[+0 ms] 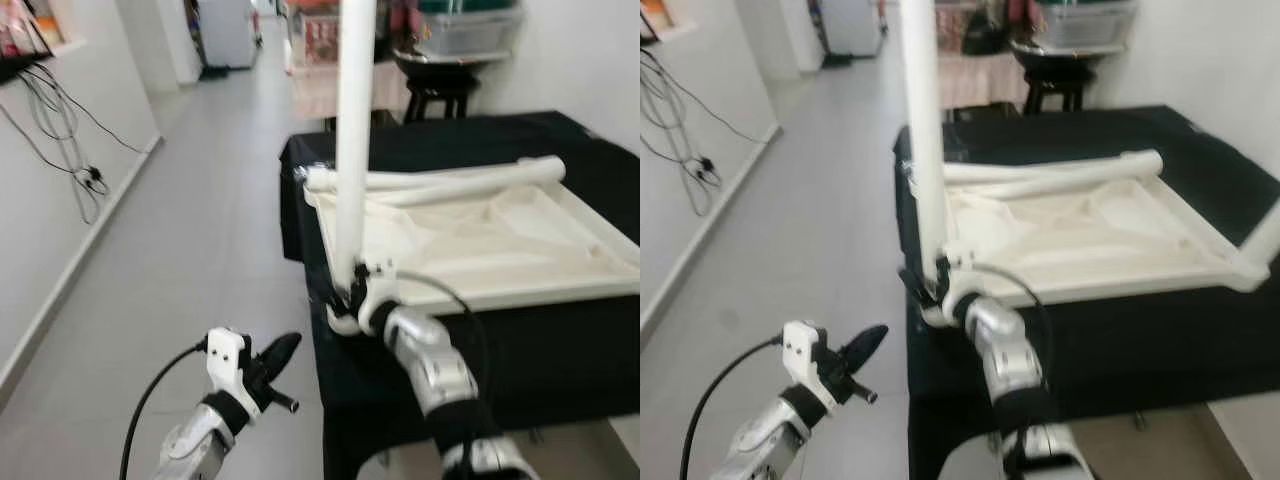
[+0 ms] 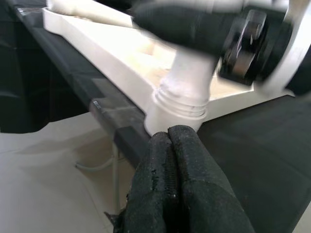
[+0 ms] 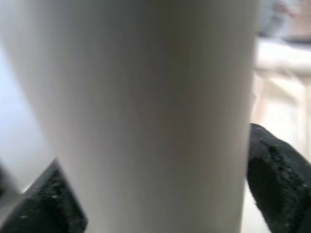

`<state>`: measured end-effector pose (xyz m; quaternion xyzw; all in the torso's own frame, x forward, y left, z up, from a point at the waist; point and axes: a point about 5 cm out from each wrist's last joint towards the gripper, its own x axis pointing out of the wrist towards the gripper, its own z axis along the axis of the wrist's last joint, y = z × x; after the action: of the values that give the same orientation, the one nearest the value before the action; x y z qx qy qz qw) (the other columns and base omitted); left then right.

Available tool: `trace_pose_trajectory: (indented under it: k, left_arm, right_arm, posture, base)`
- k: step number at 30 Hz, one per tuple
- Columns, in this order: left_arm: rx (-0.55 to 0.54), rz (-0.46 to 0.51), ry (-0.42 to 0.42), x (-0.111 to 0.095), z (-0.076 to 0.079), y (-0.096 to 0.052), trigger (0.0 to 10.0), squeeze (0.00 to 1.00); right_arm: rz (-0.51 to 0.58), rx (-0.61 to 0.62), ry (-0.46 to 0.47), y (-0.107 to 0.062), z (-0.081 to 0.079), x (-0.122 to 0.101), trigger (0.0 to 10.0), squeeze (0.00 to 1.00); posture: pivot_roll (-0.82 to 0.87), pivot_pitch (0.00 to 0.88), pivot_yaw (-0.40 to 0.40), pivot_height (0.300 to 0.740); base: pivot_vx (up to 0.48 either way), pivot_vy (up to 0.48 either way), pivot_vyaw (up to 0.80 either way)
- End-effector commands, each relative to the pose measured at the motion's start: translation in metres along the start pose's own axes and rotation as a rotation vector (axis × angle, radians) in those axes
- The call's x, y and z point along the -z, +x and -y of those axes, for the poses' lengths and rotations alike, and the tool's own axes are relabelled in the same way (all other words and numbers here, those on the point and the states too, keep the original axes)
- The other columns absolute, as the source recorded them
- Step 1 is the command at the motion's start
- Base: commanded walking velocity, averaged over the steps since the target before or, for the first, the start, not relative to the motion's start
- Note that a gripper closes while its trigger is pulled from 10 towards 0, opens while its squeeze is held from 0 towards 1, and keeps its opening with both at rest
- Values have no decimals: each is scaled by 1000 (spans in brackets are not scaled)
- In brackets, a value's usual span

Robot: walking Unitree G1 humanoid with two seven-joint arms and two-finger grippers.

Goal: Building children table

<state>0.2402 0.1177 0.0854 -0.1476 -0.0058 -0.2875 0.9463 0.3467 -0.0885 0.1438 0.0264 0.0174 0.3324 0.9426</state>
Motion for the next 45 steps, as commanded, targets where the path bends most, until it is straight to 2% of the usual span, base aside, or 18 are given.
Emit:
trace_pose_trajectory:
  k: [1,2,3,4,5,11,12,13,14,20,23,27,32,33,34,35,37,45]
  left_arm:
    - [-8,-16,-9,3,-2,-1,10000,0]
    - [-8,-16,-9,3,-2,-1,10000,0]
    - [-7,-16,-9,4,-1,0,10000,0]
    - [-7,-16,-9,4,-1,0,10000,0]
    - [-8,-16,-9,4,-1,1,10000,0]
    - [-9,-17,-6,5,-1,2,10000,0]
    - [-10,-18,-6,5,-1,2,10000,0]
    - [-10,-18,-5,5,-1,2,10000,0]
    - [-10,-17,-5,5,0,1,10000,0]
    - [-10,-17,-5,5,0,1,10000,0]
    - [-9,-18,-9,4,0,-1,10000,0]
    - [-9,-18,-10,4,0,-2,10000,0]
    - [-9,-18,-11,3,0,-4,10000,0]
    - [-10,-19,-10,3,-1,-5,10000,0]
    - [-10,-19,-10,3,-1,-5,10000,0]
    - [-10,-20,-10,3,-1,-5,10000,0]
    - [-10,-22,-9,3,-2,-6,10000,0]
    - [-9,-26,-9,3,-2,-5,10000,0]
  right_arm:
    - [27,-107,-16,4,2,-12,10000,894]
    - [27,-107,-16,4,2,-12,10000,894]
    - [26,-169,-26,4,6,-18,10000,153]
    - [26,-169,-26,4,6,-18,10000,153]
    - [8,-236,-40,4,11,-21,10000,0]
    - [-48,-417,-19,1,19,-19,10000,0]
    - [-48,-422,-10,1,20,-19,5961,0]
    - [-48,-425,-6,0,21,-19,5961,0]
    - [-44,-422,5,-1,21,-18,0,0]
    - [-39,-426,20,-1,23,-19,0,0]
    - [-21,-369,29,-22,31,-7,0,0]
    - [-26,-309,36,-27,32,0,0,0]
    - [-56,-111,35,-30,24,18,0,0]
    - [-65,131,31,-30,23,29,0,0]
    - [-65,131,31,-30,23,29,0,0]
    - [-102,345,44,-37,16,44,0,0]
    - [-129,457,68,-41,1,58,0,0]
    - [-140,457,89,-30,-11,61,0,0]
  posture:
    - [-17,0,16,740]
    - [-17,0,16,740]
    - [-11,0,13,740]
    - [-11,0,13,740]
    - [-2,0,9,740]
    - [5,0,7,740]
    - [5,0,7,740]
    - [5,0,7,740]
    - [4,0,7,740]
    - [4,0,7,740]
    - [-13,0,17,740]
    - [-20,0,16,740]
    - [-30,0,18,740]
    - [-36,0,22,740]
    - [-36,0,22,740]
    - [-34,0,26,740]
    - [-31,0,28,740]
    - [-30,0,25,740]
  base:
    - [0,0,0]
    - [0,0,0]
    - [0,0,0]
    - [0,0,0]
    - [0,0,0]
    - [0,0,0]
    - [0,0,0]
    - [0,0,0]
    - [0,0,0]
    - [0,0,0]
    - [0,0,0]
    - [0,0,0]
    - [0,0,0]
    - [0,0,0]
    - [0,0,0]
    - [0,0,0]
    - [0,0,0]
    - [0,0,0]
